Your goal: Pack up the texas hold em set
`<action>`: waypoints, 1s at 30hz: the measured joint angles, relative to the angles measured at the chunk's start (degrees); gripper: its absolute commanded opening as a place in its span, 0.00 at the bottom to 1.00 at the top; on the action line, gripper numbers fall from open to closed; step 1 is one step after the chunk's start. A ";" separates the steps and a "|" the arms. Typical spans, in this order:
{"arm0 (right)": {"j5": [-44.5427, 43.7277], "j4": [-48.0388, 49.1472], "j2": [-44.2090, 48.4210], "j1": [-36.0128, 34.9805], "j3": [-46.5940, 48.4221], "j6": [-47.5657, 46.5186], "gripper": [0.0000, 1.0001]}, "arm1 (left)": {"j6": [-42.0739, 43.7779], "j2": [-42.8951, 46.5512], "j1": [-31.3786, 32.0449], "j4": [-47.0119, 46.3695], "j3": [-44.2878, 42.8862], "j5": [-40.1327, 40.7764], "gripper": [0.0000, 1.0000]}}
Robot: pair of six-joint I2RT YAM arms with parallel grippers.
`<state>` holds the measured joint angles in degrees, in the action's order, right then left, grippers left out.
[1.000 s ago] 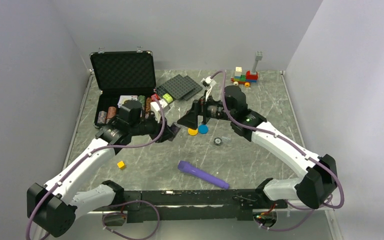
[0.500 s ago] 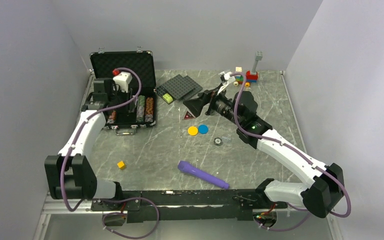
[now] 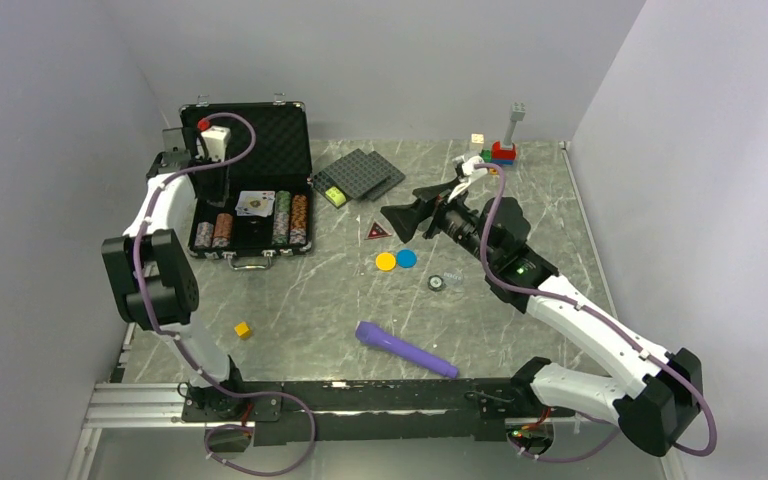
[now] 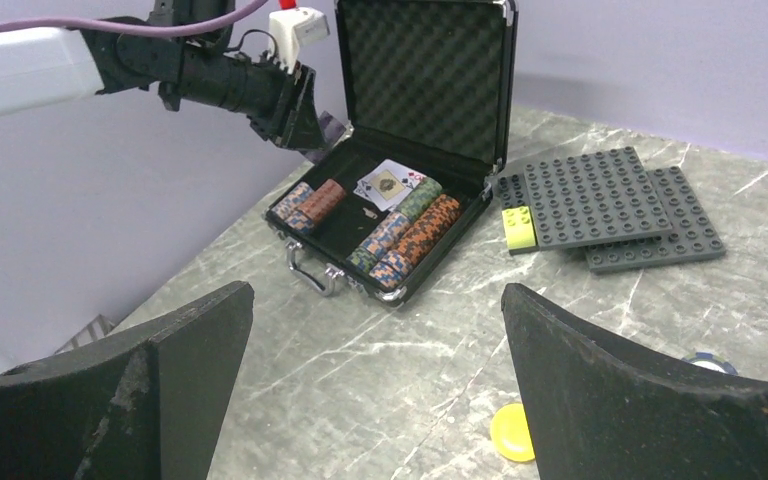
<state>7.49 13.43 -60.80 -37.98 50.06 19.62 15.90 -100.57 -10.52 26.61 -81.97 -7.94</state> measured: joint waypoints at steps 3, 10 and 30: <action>0.02 -0.02 0.09 0.00 -0.26 -0.52 1.00 | 0.55 -2.86 -1.01 1.79 -2.19 0.50 0.00; 0.02 -0.02 0.07 0.00 -0.48 -1.22 1.00 | 0.42 -7.52 -3.54 4.09 -6.14 0.48 0.00; 0.42 -0.02 -0.39 0.00 -0.63 -1.27 1.00 | 0.37 -13.62 -5.53 5.62 -8.37 0.46 0.00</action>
<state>7.90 13.41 -61.19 -37.98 49.43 18.35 16.27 -114.19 -16.05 32.23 -90.35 -7.49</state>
